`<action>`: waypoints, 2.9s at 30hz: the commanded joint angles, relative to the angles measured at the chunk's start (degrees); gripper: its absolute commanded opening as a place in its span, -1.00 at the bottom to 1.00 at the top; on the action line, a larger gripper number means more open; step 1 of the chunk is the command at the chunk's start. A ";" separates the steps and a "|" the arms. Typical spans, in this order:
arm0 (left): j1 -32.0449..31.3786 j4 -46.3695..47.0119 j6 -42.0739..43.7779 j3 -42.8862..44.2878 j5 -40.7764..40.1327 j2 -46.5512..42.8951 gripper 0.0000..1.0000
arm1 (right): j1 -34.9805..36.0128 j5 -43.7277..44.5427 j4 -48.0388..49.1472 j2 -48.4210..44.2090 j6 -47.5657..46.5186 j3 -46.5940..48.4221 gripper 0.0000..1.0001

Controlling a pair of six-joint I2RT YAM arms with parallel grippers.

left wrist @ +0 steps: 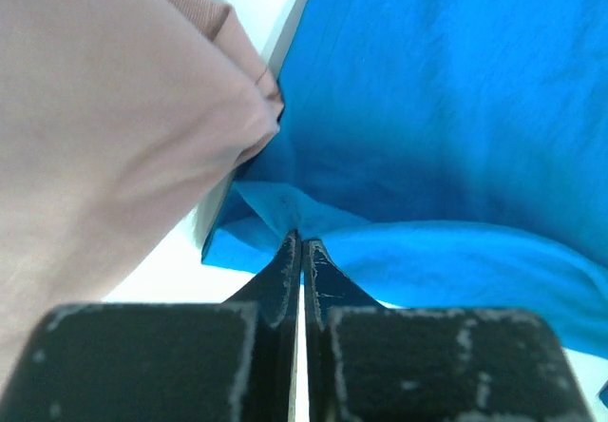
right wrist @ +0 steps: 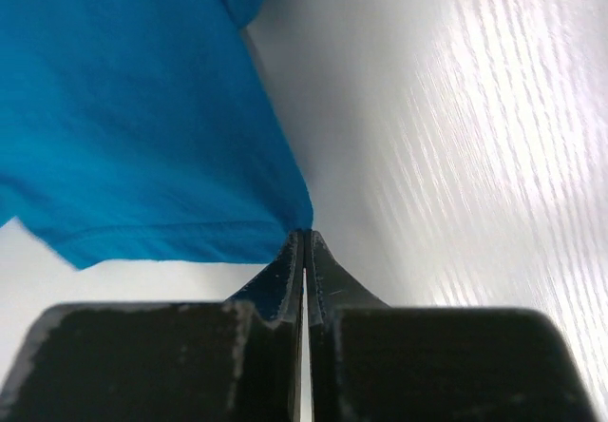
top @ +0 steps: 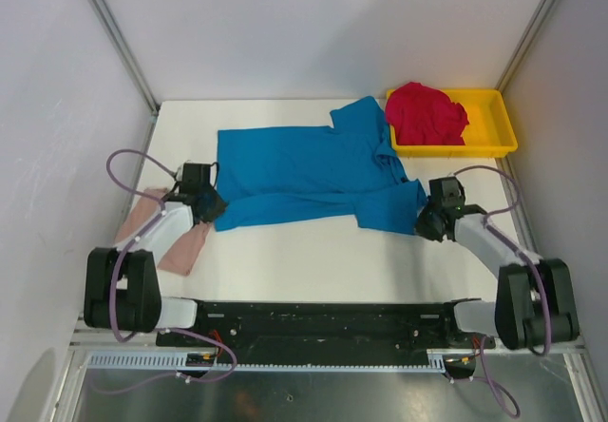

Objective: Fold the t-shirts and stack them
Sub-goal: Flatten out the tshirt, then grap the side of the flattened tshirt closest away from the robot with both arms

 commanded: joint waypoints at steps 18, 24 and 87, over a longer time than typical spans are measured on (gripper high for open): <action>-6.79 -11.76 -9.01 -19.18 -7.65 -31.25 -1.00 | -0.42 -11.06 -39.17 -45.62 14.57 3.24 -1.00; -7.07 -14.44 -13.03 -21.62 -10.56 -33.46 -1.00 | -0.41 -10.90 -46.25 -51.63 15.61 5.86 -1.00; -13.40 -28.24 -37.48 -20.59 -20.10 -36.67 -0.23 | -0.37 -4.97 -45.32 -46.96 10.02 11.46 -1.00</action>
